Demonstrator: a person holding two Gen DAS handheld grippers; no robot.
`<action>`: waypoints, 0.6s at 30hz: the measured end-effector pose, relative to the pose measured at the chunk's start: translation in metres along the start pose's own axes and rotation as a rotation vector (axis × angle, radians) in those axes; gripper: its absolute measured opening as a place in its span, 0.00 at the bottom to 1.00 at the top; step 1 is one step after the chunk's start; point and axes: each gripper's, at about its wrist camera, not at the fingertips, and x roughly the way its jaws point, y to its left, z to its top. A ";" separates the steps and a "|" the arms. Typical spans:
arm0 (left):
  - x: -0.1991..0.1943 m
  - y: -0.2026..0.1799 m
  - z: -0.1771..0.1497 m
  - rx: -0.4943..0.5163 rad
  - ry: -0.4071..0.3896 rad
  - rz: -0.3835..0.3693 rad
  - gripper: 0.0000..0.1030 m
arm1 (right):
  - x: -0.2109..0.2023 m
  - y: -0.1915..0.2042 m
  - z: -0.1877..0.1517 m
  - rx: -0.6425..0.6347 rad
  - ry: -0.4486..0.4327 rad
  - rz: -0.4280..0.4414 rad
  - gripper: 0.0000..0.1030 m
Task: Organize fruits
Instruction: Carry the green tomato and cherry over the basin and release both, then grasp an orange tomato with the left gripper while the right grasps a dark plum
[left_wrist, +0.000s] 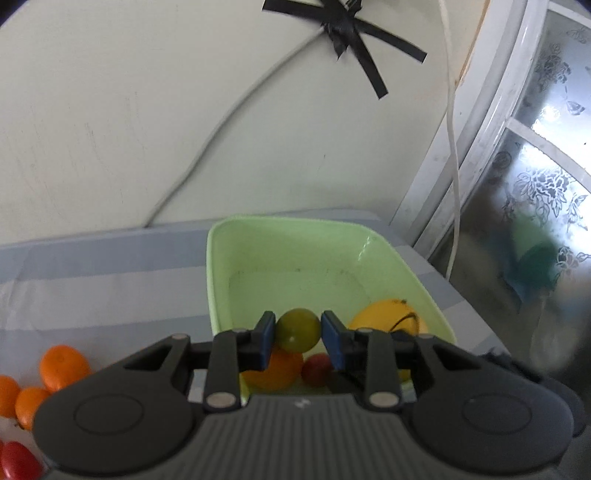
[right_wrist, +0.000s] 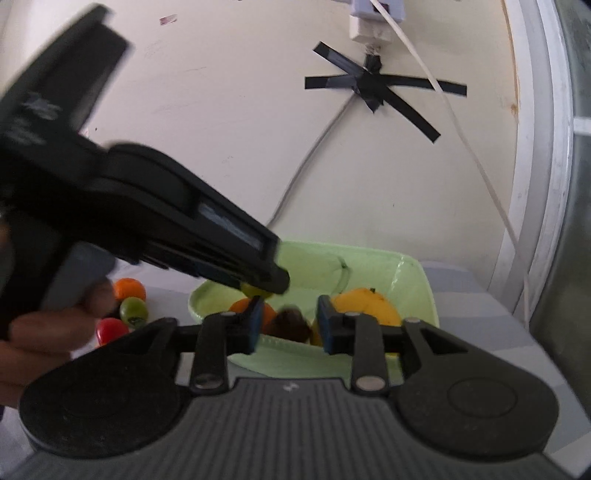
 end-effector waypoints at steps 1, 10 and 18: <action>-0.003 0.001 -0.001 -0.002 -0.007 -0.004 0.37 | -0.002 0.001 0.000 -0.007 -0.009 -0.010 0.47; -0.097 0.034 -0.014 -0.036 -0.184 -0.024 0.39 | -0.040 -0.022 0.007 0.145 -0.211 -0.081 0.48; -0.147 0.066 -0.090 -0.027 -0.197 0.128 0.39 | -0.071 -0.001 0.006 0.094 -0.382 -0.027 0.47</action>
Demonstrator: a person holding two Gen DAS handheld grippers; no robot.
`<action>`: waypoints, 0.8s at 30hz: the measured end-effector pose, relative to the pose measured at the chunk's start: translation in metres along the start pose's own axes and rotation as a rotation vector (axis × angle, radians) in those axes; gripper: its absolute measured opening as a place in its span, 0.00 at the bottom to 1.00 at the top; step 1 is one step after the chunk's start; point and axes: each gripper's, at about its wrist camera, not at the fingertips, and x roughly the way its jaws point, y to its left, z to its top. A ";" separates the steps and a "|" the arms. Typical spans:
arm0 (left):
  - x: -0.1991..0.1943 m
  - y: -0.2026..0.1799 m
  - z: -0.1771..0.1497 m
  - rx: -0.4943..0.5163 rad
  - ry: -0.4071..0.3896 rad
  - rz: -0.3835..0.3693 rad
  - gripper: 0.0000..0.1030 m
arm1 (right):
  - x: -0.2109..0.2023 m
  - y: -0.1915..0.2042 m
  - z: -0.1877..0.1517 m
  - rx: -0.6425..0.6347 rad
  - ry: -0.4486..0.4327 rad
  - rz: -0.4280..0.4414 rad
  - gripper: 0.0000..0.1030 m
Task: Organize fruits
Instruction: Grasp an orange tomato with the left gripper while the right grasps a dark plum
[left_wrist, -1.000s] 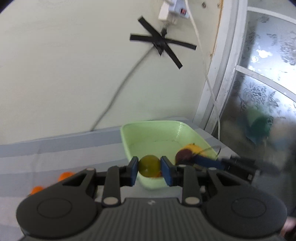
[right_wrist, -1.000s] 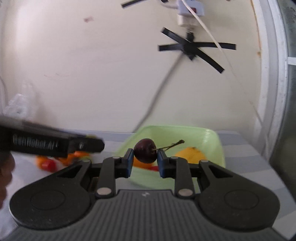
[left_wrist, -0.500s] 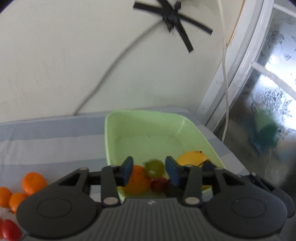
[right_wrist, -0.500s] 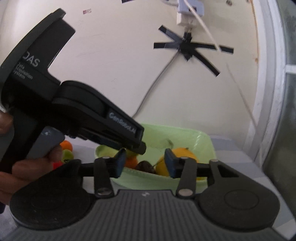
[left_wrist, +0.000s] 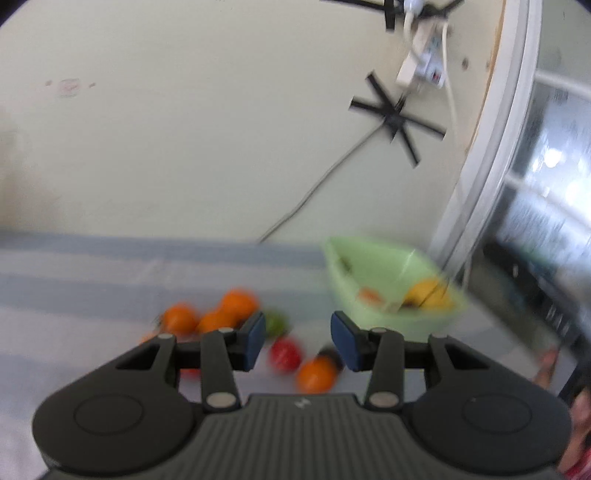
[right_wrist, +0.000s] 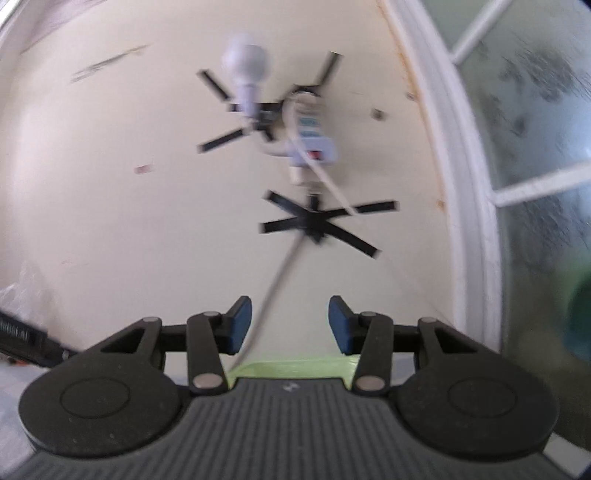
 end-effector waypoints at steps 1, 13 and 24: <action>0.001 -0.001 -0.007 0.018 0.015 0.017 0.39 | 0.003 0.006 -0.002 -0.001 0.039 0.057 0.46; 0.049 -0.049 -0.032 0.253 0.061 0.116 0.36 | 0.054 0.005 -0.035 0.290 0.549 0.275 0.25; 0.049 -0.051 -0.042 0.264 0.068 0.084 0.29 | 0.078 0.011 -0.046 0.403 0.672 0.285 0.26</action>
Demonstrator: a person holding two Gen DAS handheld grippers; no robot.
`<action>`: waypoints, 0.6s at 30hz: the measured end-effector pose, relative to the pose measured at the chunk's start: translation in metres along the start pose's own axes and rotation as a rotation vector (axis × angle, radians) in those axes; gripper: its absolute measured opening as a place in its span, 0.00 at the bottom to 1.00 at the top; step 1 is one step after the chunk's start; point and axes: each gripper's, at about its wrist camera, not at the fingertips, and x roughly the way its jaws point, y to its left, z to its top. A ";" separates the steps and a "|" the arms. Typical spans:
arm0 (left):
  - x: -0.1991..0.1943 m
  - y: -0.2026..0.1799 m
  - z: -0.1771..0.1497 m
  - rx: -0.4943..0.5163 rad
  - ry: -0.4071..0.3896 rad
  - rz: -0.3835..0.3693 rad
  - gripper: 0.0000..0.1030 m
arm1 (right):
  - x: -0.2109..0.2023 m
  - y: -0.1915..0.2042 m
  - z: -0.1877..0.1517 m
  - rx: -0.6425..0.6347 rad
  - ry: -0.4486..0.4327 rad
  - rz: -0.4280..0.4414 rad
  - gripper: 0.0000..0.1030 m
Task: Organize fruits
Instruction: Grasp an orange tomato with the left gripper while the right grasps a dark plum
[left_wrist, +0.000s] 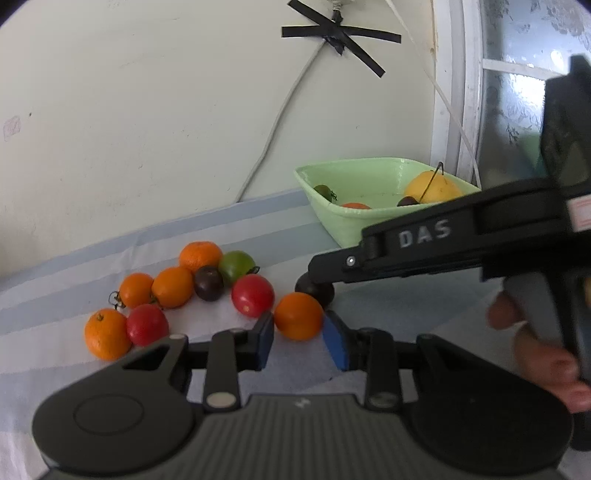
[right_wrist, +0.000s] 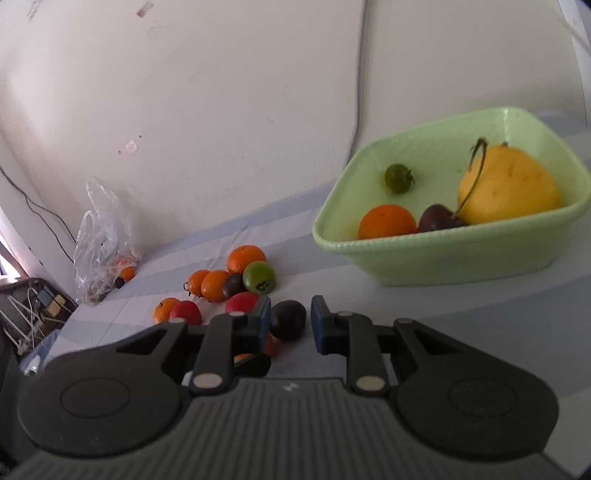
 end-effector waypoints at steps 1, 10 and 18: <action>-0.003 0.002 -0.002 -0.008 0.001 -0.004 0.29 | 0.002 0.000 0.000 0.000 0.011 -0.004 0.27; -0.059 0.031 -0.038 -0.052 -0.010 0.020 0.29 | 0.005 0.029 -0.014 -0.183 0.046 0.001 0.24; -0.104 0.074 -0.066 -0.139 0.004 0.096 0.29 | -0.012 0.075 -0.043 -0.274 0.095 0.125 0.24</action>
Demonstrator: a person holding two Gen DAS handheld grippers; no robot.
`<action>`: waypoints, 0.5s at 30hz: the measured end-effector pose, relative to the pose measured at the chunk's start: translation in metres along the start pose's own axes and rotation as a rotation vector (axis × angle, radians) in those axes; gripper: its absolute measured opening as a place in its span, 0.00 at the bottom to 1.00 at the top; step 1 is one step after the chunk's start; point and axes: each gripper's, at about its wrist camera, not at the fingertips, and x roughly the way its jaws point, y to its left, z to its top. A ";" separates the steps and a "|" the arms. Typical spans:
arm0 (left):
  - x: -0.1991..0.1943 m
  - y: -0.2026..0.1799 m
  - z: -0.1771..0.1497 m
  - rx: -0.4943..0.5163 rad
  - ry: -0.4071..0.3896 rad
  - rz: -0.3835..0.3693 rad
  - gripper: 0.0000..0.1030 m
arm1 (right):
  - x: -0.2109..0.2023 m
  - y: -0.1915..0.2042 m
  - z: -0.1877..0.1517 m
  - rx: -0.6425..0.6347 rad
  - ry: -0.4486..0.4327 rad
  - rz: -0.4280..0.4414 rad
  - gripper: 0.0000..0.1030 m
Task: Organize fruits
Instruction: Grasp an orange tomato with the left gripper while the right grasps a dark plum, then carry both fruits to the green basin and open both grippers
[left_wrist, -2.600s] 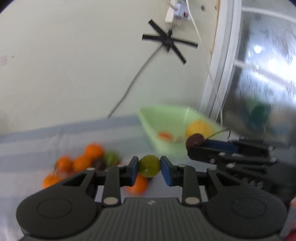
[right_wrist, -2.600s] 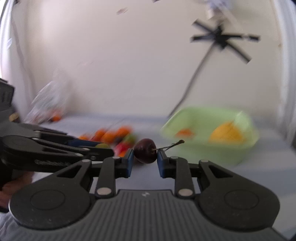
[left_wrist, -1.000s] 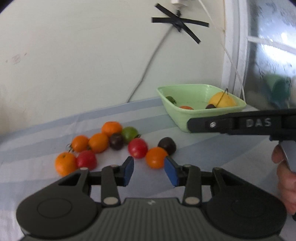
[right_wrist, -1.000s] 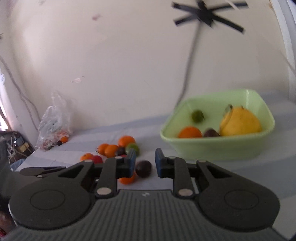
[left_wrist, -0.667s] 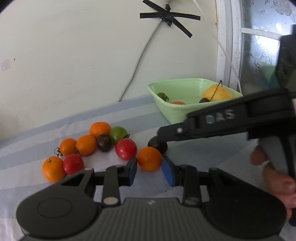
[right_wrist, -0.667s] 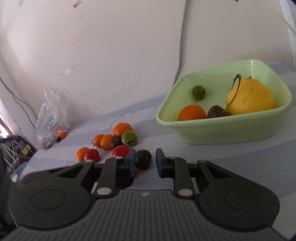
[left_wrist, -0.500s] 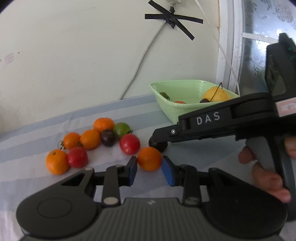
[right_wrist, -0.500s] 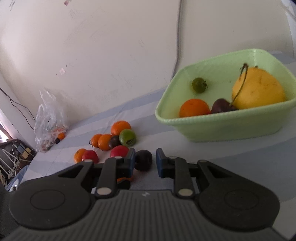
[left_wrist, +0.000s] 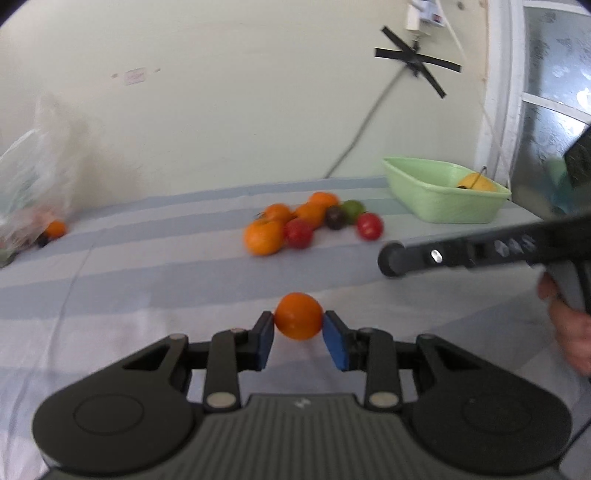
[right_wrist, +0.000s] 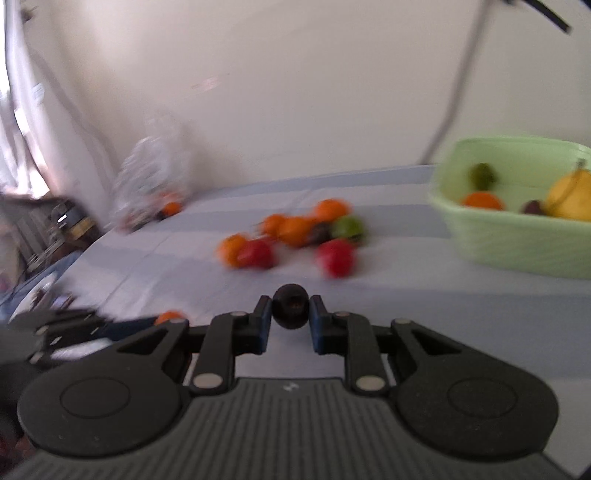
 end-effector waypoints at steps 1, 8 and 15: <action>-0.002 0.004 -0.001 -0.004 0.001 -0.002 0.29 | 0.002 0.009 -0.003 -0.010 0.013 0.022 0.24; -0.003 0.004 -0.010 0.017 -0.001 -0.012 0.29 | 0.012 0.037 -0.019 -0.052 0.042 0.048 0.24; -0.005 0.001 -0.017 0.027 -0.024 0.009 0.33 | 0.009 0.028 -0.025 0.012 -0.005 0.058 0.26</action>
